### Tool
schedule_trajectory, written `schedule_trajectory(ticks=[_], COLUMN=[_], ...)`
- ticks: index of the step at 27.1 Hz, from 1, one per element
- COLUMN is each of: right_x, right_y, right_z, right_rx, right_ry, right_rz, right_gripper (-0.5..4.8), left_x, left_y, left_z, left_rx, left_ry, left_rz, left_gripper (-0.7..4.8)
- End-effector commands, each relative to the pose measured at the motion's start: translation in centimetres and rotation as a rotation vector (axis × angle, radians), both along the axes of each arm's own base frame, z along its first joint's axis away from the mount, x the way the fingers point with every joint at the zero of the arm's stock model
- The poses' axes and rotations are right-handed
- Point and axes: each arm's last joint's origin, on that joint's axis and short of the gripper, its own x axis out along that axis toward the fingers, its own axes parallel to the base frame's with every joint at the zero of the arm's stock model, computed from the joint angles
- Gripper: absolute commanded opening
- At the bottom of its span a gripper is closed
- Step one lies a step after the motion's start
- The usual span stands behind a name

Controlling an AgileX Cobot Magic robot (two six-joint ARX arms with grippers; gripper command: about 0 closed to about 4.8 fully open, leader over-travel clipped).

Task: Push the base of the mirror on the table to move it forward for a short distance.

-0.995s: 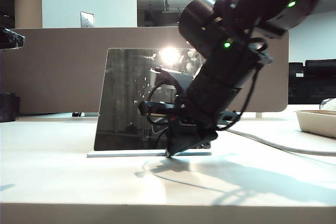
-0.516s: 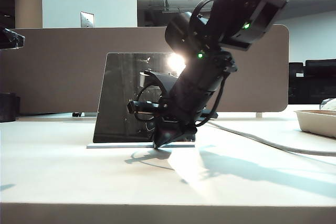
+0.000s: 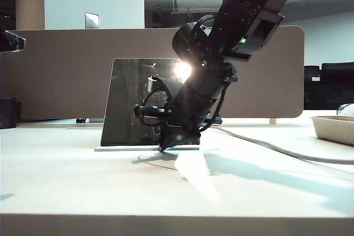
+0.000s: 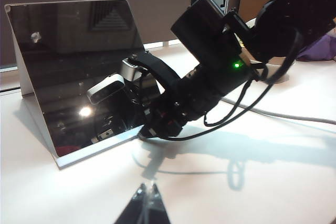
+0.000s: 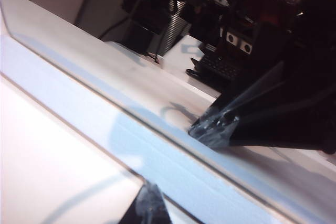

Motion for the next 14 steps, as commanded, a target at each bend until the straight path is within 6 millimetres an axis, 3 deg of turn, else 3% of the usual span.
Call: schedule_trajectory(ticks=[1, 7, 14], right_x=[0.6, 2.2, 2.6], right_y=[-0.2, 0.3, 0.8], right_z=[-1.1, -1.3, -1.0], right_rx=[-0.037, -0.028, -0.015], right_ry=[0.035, 0.037, 0.032], right_rz=[-0.016, -0.019, -0.012], right_gripper=[-0.04, -0.04, -0.04], left_x=[0.0, 0.0, 0.0], left_y=[0.0, 0.0, 0.0], left_z=[0.1, 0.1, 0.1], left_rx=[-0.002, -0.002, -0.002], left_ry=[-0.011, -0.01, -0.01], left_rz=[-0.003, -0.003, -0.003], left_gripper=[-0.01, -0.01, -0.01])
